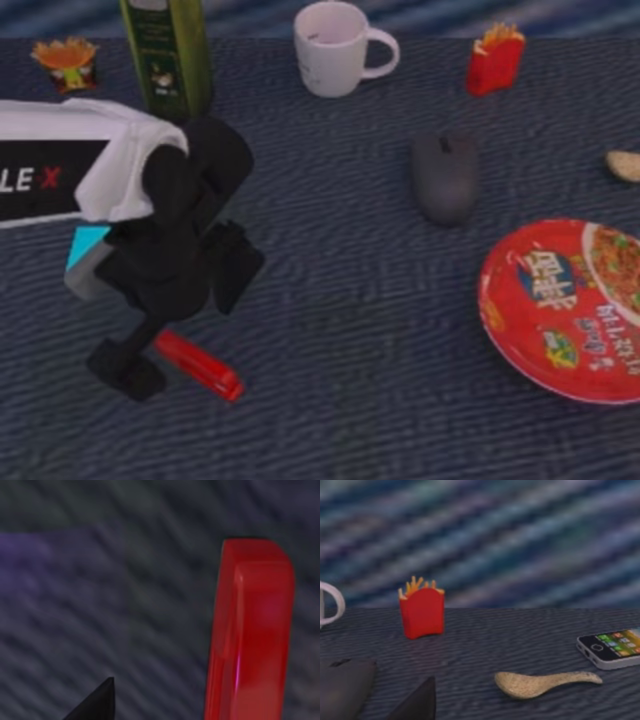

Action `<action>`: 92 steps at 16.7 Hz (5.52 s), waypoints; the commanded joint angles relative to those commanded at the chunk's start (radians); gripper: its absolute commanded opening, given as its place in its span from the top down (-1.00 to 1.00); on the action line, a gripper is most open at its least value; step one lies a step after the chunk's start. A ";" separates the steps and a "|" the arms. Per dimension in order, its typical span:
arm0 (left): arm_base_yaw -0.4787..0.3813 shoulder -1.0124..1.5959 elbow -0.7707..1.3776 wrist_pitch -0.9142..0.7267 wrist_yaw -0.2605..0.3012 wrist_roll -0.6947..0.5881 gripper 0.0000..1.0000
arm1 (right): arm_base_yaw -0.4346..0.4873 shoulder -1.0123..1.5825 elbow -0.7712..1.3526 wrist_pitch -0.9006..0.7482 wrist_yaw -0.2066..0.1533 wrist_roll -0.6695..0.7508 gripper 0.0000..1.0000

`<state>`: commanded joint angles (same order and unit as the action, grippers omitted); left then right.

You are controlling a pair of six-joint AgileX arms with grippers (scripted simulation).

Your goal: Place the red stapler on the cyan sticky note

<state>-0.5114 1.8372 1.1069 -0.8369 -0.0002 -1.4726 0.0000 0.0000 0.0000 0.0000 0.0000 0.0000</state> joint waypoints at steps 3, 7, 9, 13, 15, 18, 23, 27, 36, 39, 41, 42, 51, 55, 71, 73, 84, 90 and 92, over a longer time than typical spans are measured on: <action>-0.001 0.029 -0.048 0.067 0.000 -0.001 -1.00 | 0.000 0.000 0.000 0.000 0.000 0.000 -1.00; -0.001 0.030 -0.050 0.069 0.000 -0.001 -1.00 | 0.000 0.000 0.000 0.000 0.000 0.000 -1.00; -0.001 0.030 -0.050 0.069 0.000 -0.001 -0.70 | 0.000 0.000 0.000 0.000 0.000 0.000 -1.00; -0.001 0.030 -0.050 0.069 0.000 -0.001 -0.10 | 0.000 0.000 0.000 0.000 0.000 0.000 -1.00; -0.001 0.030 -0.050 0.069 0.000 -0.001 0.21 | 0.000 0.000 0.000 0.000 0.000 0.000 -1.00; -0.001 0.030 -0.050 0.069 0.000 -0.001 0.66 | 0.000 0.000 0.000 0.000 0.000 0.000 -1.00; -0.001 0.030 -0.050 0.069 0.000 -0.001 1.00 | 0.000 0.000 0.000 0.000 0.000 0.000 -1.00; -0.001 0.030 -0.050 0.069 0.000 -0.001 1.00 | 0.000 0.000 0.000 0.000 0.000 0.000 -1.00; 0.015 -0.038 0.098 -0.164 0.000 -0.020 1.00 | 0.000 0.000 0.000 0.000 0.000 0.000 -1.00; 0.015 -0.087 0.179 -0.290 0.000 -0.011 1.00 | 0.000 0.000 0.000 0.000 0.000 0.000 -1.00; 0.016 -0.108 0.204 -0.322 0.000 -0.006 1.00 | 0.000 0.000 0.000 0.000 0.000 0.000 -1.00; 0.016 -0.109 0.206 -0.324 0.000 -0.006 1.00 | 0.000 0.000 0.000 0.000 0.000 0.000 -1.00; 0.130 0.030 0.374 -0.380 0.001 -0.089 1.00 | 0.000 0.000 0.000 0.000 0.000 0.000 -1.00; 0.270 0.198 0.631 -0.452 0.002 -0.169 1.00 | 0.000 0.000 0.000 0.000 0.000 0.000 -1.00; 0.386 0.361 0.623 -0.274 0.004 -0.232 1.00 | 0.000 0.000 0.000 0.000 0.000 0.000 -1.00; 0.380 0.379 0.555 -0.189 0.004 -0.229 1.00 | 0.000 0.000 0.000 0.000 0.000 0.000 -1.00; 0.377 0.392 0.510 -0.140 0.005 -0.228 0.25 | 0.000 0.000 0.000 0.000 0.000 0.000 -1.00; 0.377 0.392 0.510 -0.140 0.005 -0.228 -0.66 | 0.000 0.000 0.000 0.000 0.000 0.000 -1.00; 0.377 0.392 0.510 -0.140 0.005 -0.228 -0.96 | 0.000 0.000 0.000 0.000 0.000 0.000 -1.00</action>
<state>-0.1348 2.2287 1.6172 -0.9769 0.0045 -1.7008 0.0000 0.0000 0.0000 0.0000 0.0000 0.0000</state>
